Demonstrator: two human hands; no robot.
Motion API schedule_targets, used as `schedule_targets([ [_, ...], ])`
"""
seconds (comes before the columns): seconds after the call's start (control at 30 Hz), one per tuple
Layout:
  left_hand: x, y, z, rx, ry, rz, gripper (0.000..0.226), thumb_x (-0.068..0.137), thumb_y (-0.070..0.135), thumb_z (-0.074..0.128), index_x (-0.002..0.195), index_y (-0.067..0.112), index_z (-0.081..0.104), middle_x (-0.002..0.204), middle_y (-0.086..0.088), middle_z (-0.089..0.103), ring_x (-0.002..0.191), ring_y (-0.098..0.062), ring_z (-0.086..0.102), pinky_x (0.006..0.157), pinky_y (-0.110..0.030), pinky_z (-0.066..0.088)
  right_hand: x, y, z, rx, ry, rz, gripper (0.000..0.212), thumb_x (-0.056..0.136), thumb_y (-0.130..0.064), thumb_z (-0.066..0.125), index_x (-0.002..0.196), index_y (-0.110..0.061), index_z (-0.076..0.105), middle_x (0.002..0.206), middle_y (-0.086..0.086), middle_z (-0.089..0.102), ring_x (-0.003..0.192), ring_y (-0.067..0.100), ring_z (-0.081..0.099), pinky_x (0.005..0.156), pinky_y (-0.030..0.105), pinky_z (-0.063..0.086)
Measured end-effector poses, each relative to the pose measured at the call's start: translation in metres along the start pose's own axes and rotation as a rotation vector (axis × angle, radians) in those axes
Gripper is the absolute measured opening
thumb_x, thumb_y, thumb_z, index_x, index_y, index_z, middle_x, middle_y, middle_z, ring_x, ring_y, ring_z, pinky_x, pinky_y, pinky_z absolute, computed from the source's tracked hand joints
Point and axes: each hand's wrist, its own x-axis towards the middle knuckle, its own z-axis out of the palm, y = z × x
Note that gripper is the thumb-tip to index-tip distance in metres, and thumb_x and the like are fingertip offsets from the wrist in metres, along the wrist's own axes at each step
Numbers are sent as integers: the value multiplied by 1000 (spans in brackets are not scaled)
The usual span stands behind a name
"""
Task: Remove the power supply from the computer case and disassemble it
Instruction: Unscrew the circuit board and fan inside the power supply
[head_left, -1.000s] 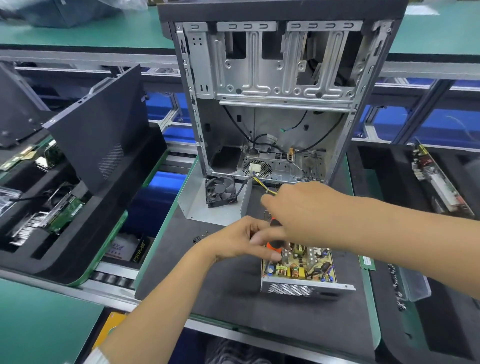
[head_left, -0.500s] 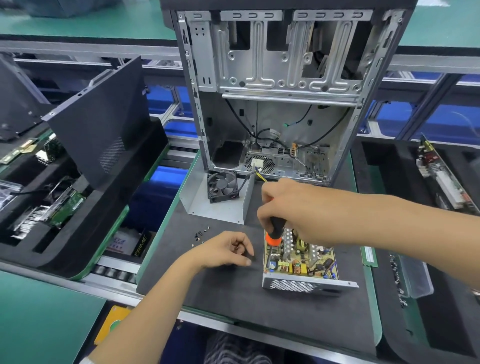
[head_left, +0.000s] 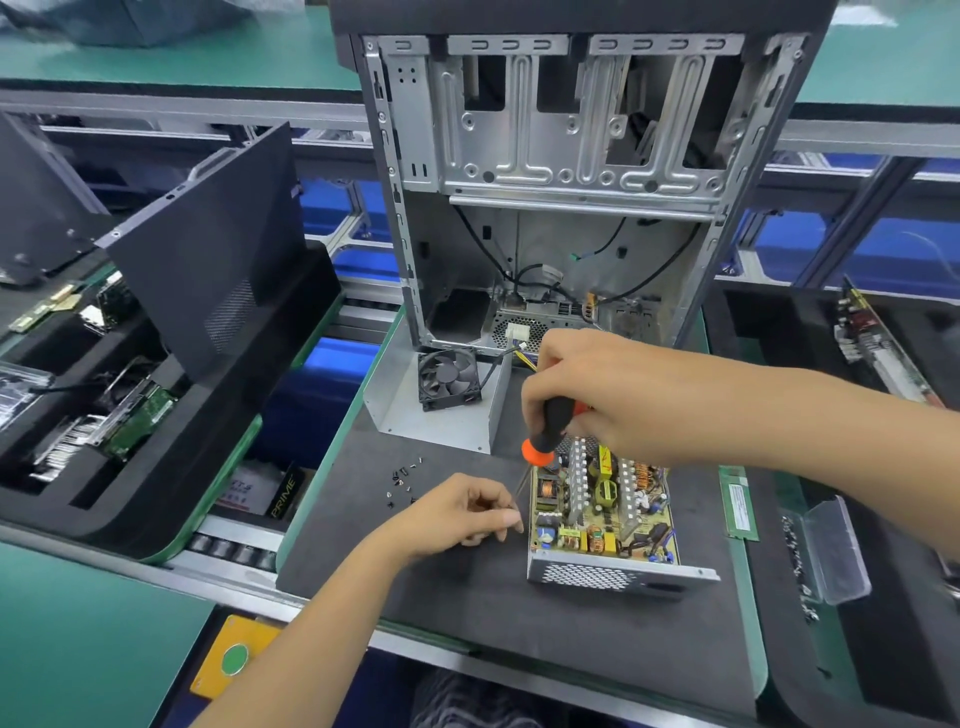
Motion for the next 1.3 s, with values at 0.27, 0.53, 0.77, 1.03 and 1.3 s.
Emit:
schedule_targets([
  [0.27,14,17,-5,-315,158,13,35,94,-13,35,83,-1,66,79,-17,63,56,-14,50,54,-22,42,-13,16,4,286,301,165,39,88,-28,66,121,-29,47,89,-16,43,79,1,45,69,19,36],
  [0.53,53,66,24,-111,487,-42,34,99,21,50,71,11,66,53,9,49,43,-3,37,43,-15,28,-47,38,20,513,664,188,25,88,-39,62,102,-22,51,76,-23,56,64,-1,50,59,10,36],
  [0.77,56,86,37,360,460,97,23,92,21,64,73,8,64,48,1,35,48,-13,28,56,-29,30,-61,41,46,766,760,226,22,90,-44,55,99,-27,44,69,-4,62,57,12,60,54,23,47],
  [1.03,60,92,68,421,436,220,17,94,24,61,80,16,62,50,3,31,52,-12,29,55,-32,33,-80,59,75,731,785,312,25,84,-54,51,93,-32,43,68,2,55,52,17,51,51,22,41],
  [1.3,64,85,93,757,614,356,6,88,29,70,84,31,67,49,23,34,67,-2,39,48,-18,29,-89,69,96,714,749,341,21,84,-52,51,89,-34,42,72,-1,57,53,15,51,49,20,42],
])
